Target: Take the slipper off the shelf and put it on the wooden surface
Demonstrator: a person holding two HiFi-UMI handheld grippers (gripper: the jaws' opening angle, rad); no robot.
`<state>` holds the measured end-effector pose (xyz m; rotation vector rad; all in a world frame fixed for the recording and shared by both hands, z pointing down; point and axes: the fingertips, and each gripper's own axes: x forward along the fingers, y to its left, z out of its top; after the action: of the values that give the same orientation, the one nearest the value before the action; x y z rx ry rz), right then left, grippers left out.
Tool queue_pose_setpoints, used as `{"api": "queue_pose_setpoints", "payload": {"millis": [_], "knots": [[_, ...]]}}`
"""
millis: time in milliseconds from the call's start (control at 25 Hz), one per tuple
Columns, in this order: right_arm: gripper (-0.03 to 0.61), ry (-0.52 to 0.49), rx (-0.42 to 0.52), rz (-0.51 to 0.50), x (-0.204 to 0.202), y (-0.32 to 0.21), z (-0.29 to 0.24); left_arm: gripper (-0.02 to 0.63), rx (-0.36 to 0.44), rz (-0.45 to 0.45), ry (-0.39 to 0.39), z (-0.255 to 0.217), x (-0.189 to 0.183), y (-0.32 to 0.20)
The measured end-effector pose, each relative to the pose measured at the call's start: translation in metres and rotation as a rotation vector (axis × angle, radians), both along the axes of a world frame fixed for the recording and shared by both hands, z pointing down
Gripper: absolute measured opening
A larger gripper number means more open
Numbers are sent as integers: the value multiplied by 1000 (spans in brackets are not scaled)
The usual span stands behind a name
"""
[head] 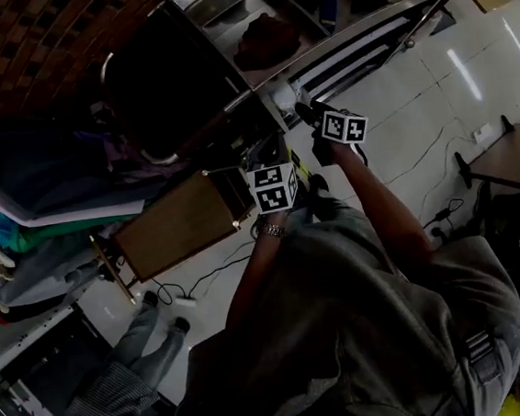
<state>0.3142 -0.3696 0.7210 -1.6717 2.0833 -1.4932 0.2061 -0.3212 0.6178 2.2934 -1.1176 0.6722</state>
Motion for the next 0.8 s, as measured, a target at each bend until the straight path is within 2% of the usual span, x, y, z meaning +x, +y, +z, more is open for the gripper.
{"api": "queue_pose_setpoints", "payload": {"millis": [120, 200, 280, 360, 440, 480, 520, 680, 800], "knots": [[305, -111, -122, 81, 3, -14, 69, 5, -23, -53, -15, 8, -19, 1], [321, -190, -183, 149, 3, -20, 102, 5, -45, -80, -29, 17, -28, 4], [321, -263, -201, 200, 3, -30, 120, 5, -66, -95, -36, 26, -32, 9], [314, -341, -173, 216, -2, -45, 123, 5, -82, -102, -41, 32, -35, 14], [245, -387, -149, 212, -9, -58, 122, 5, -95, -109, -48, 37, -38, 18], [172, -389, -148, 210, -11, -61, 122, 5, -99, -112, -51, 39, -40, 20], [129, -381, -149, 207, -12, -63, 122, 5, -103, -115, -53, 41, -41, 21], [80, -323, -100, 146, -12, -64, 101, 5, -96, -123, -50, 40, -41, 20], [63, -213, -23, 83, -7, -53, 68, 5, -84, -120, -44, 36, -34, 16]]}}
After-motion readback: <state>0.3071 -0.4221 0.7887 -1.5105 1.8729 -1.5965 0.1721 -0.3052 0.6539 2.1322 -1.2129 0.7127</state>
